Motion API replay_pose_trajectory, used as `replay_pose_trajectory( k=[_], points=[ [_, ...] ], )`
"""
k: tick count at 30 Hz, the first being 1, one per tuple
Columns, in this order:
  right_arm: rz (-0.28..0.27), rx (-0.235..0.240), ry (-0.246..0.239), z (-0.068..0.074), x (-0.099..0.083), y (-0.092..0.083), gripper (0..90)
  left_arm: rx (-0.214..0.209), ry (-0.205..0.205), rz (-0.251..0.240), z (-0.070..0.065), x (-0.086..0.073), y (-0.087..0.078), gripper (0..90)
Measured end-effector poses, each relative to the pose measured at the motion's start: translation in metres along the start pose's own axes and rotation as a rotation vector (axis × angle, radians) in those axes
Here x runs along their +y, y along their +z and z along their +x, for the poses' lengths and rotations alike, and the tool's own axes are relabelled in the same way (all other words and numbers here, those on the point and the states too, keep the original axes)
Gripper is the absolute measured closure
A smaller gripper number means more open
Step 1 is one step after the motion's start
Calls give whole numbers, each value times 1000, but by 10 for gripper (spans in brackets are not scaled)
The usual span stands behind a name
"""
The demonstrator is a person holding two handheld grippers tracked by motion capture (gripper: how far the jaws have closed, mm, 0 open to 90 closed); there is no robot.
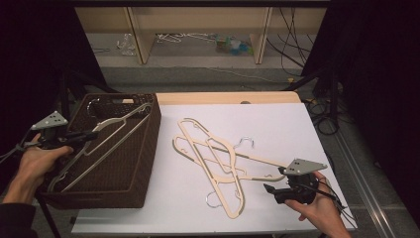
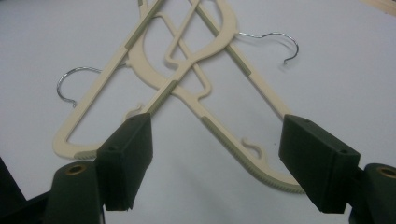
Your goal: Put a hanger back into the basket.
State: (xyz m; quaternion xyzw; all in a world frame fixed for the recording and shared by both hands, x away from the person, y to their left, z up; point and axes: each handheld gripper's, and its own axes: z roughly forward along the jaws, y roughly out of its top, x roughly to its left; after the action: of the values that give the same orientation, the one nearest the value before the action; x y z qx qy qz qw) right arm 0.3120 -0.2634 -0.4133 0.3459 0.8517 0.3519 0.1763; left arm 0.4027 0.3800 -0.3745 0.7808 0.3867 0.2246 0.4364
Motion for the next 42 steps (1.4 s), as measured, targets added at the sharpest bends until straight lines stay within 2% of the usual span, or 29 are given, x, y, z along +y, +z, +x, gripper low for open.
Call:
replay_pose_trajectory(
  k=[1,2,4,5,6,7,8,9,11,12,14,15,16,17,18,19,20,21,22,23,24,27,28,29,33,35,37,39,42],
  points=[
    [2,2,-3,0,0,0,270,-4,-41,0,-1,-3,3,857],
    [4,6,-3,0,0,0,271,3,-48,9,0,-4,4,857],
    [4,7,-5,1,0,0,271,10,-13,15,5,-7,8,856],
    [4,6,-7,0,0,0,271,19,-45,36,4,-10,10,856],
    [5,6,-7,1,0,1,271,27,-37,47,5,-11,11,855],
    [5,7,-7,1,0,1,271,30,-75,48,3,-13,13,856],
    [5,6,-12,0,0,1,271,37,-75,49,5,-15,14,855],
    [6,5,-8,1,0,1,271,49,-74,58,6,-16,16,855],
    [5,8,-7,1,0,1,271,64,-12,95,12,-18,18,848],
    [5,10,-7,2,0,1,271,89,-40,98,11,-20,19,842],
    [6,11,-6,2,0,1,271,93,-62,86,15,-22,18,834],
    [5,11,-7,2,0,1,271,117,-69,103,16,-23,17,831],
    [7,12,-7,2,0,2,271,109,-6,117,22,-23,16,825],
    [8,12,-7,2,0,2,271,132,-61,124,21,-24,16,819],
    [9,13,-6,2,0,2,271,151,-81,114,22,-25,17,814],
    [12,16,-8,2,0,2,271,172,-124,120,20,-26,17,806],
    [11,15,-9,2,0,2,271,191,-139,139,19,-27,16,803],
    [12,16,-9,2,0,2,271,183,-81,149,24,-27,16,797],
    [14,17,-9,2,0,2,271,212,-125,145,22,-28,16,782],
    [14,18,-10,2,0,3,271,237,-145,157,22,-29,16,755],
    [15,18,-12,2,-1,3,271,236,-120,173,27,-30,15,741],
    [16,16,-10,3,-1,3,271,250,-151,171,28,-32,14,694],
    [17,18,-12,2,0,3,271,272,-182,182,26,-33,13,673],
    [16,18,-11,2,0,3,271,272,-162,179,27,-32,13,643],
    [13,17,-8,3,0,3,271,364,-270,142,19,-27,8,507],
    [13,17,-10,4,0,4,271,402,-266,128,14,-22,3,447],
    [14,19,-12,4,0,4,271,391,-292,93,4,-16,0,414],
    [20,21,-12,4,0,5,271,372,-298,54,-7,-9,-4,388],
    [13,25,-6,6,0,6,271,301,-254,12,-32,3,-9,347]
  ],
)
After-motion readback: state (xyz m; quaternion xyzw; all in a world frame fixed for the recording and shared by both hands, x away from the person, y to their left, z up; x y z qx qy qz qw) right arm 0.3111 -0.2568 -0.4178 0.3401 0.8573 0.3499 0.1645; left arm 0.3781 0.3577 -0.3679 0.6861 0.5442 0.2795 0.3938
